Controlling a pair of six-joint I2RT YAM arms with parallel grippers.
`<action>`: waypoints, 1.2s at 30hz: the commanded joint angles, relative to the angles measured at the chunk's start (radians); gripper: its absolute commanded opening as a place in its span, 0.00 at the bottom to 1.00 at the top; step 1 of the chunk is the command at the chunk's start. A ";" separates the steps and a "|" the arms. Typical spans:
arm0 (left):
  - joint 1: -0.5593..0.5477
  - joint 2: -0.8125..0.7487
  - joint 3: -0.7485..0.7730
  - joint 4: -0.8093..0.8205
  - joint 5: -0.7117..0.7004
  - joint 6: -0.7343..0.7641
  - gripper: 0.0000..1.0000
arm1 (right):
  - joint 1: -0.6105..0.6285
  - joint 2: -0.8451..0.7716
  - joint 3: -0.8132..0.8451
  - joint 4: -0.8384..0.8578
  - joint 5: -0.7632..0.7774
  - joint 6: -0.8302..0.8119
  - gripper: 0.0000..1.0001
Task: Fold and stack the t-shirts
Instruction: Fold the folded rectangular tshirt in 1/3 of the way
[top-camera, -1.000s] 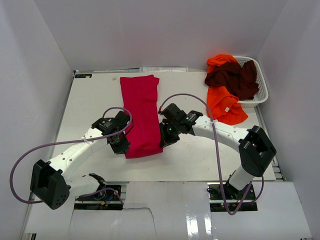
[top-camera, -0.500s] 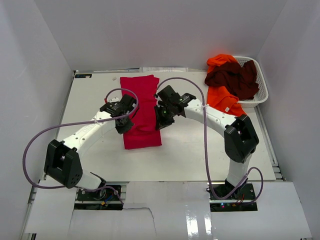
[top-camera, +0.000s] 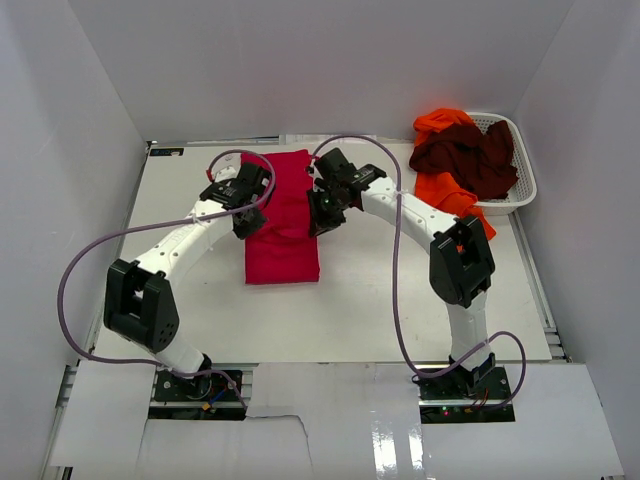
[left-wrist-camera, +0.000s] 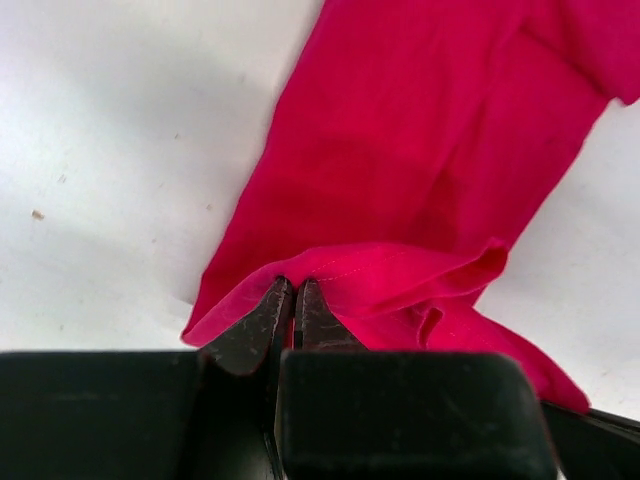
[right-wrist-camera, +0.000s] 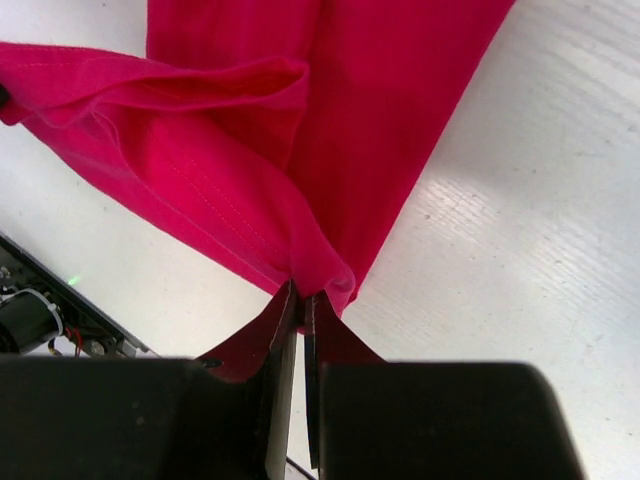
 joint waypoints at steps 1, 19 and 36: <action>0.007 0.024 0.069 0.035 -0.043 0.033 0.00 | -0.019 0.021 0.074 -0.027 -0.010 -0.037 0.08; 0.052 0.098 0.108 0.077 -0.055 0.048 0.00 | -0.069 0.173 0.281 -0.035 -0.079 -0.099 0.08; 0.063 0.196 0.097 0.185 -0.063 0.071 0.00 | -0.094 0.232 0.345 0.008 -0.108 -0.106 0.08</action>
